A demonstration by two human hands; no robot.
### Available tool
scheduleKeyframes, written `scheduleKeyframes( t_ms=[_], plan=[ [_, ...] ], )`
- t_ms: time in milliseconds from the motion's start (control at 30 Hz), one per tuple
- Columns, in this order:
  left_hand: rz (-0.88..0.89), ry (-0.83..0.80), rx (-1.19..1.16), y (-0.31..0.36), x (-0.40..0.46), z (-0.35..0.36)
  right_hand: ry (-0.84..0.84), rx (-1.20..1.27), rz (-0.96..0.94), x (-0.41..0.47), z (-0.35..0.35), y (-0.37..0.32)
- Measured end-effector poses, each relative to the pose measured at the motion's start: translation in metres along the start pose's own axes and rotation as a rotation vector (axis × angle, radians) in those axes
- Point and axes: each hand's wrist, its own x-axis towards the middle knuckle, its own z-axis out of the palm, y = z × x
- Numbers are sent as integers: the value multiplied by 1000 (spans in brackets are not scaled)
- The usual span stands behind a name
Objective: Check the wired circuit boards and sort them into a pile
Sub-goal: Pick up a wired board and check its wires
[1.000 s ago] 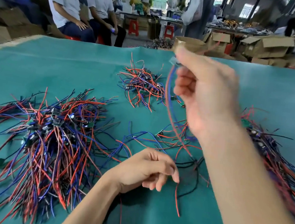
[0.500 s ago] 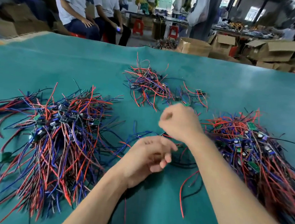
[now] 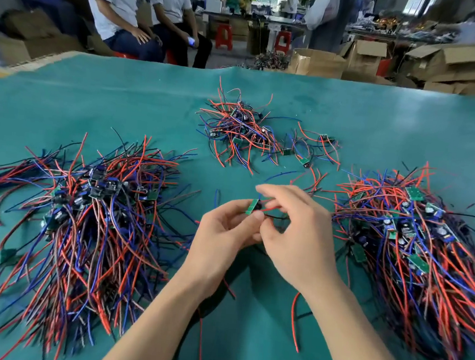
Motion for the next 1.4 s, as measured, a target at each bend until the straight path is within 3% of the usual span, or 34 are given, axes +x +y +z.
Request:
scheduleKeyframes(
  t_ms=[367, 433, 533, 600, 767, 967, 1100, 1400],
  plan=[
    [-136, -3, -360, 8, 3, -3, 179, -110, -102, -3, -1, -5],
    [-158, -15, -397, 9, 4, -4, 122, -62, -112, -4, 2, -9],
    [-167, -20, -427, 8, 6, -8, -115, 83, 21, -5, 4, -12],
    [-167, -8, -382, 8, 7, -7, -187, 189, 167, -3, 3, -8],
    [-188, -98, -325, 6, 4, -3, -12, 323, 343, 5, -4, 12],
    [-205, -247, -110, 7, 0, -4, -121, 576, 448, 7, -12, 19],
    [-238, -286, 16, 7, -3, 1, -219, 744, 630, 7, -14, 19],
    [-246, -330, 39, 6, -6, 1, -344, 761, 663, 9, -20, 26]
  ],
)
